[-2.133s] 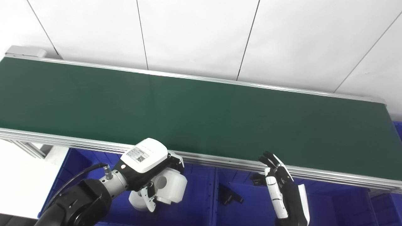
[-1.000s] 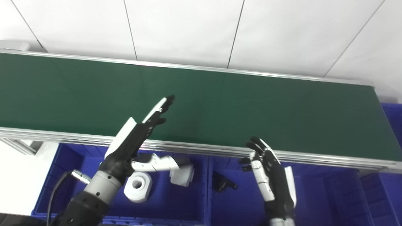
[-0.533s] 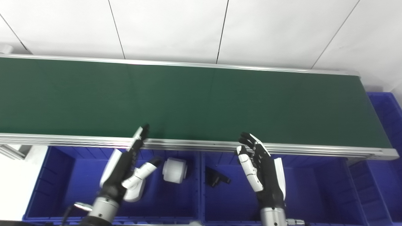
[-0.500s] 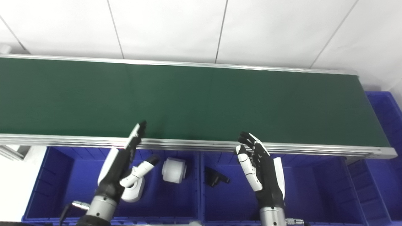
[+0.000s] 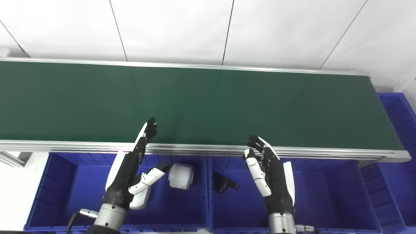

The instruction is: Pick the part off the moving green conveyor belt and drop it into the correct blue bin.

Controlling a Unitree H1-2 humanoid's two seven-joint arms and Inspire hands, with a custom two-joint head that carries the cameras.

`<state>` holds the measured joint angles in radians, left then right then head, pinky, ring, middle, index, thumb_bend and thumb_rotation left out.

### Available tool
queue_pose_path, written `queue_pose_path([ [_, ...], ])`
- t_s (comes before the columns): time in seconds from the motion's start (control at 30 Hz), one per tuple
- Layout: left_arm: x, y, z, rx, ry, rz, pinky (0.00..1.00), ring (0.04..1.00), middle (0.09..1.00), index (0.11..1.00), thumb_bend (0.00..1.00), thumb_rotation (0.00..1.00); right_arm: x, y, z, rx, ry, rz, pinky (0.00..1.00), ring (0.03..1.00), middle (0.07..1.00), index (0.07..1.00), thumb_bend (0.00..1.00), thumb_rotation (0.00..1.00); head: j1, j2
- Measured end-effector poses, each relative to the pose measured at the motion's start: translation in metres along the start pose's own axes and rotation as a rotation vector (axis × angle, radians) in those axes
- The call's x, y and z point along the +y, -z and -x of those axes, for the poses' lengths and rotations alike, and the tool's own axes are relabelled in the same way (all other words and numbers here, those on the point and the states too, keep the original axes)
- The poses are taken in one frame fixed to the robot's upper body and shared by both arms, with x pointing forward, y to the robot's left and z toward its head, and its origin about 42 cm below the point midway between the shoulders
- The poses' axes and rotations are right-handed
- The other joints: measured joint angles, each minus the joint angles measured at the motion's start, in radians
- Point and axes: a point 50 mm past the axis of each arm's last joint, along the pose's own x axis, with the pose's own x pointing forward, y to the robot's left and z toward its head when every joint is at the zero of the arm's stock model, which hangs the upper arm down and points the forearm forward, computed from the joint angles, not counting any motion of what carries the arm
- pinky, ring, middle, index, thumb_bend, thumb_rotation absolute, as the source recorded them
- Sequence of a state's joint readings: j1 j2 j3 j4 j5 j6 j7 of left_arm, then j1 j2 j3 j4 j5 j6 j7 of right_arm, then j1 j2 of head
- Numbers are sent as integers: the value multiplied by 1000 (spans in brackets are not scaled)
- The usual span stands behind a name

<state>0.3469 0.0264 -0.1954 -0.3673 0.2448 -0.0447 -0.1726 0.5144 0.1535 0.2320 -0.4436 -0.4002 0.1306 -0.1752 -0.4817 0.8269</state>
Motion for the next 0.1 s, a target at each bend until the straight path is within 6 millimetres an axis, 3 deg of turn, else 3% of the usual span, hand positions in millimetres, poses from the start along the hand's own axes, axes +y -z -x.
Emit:
queue_pose_path([
  [0.1, 0, -3, 1, -54, -25, -8, 977, 996, 1000, 1000, 495, 827, 0, 0, 0, 1, -1, -2, 630, 692, 810, 813, 593, 840, 3, -2],
])
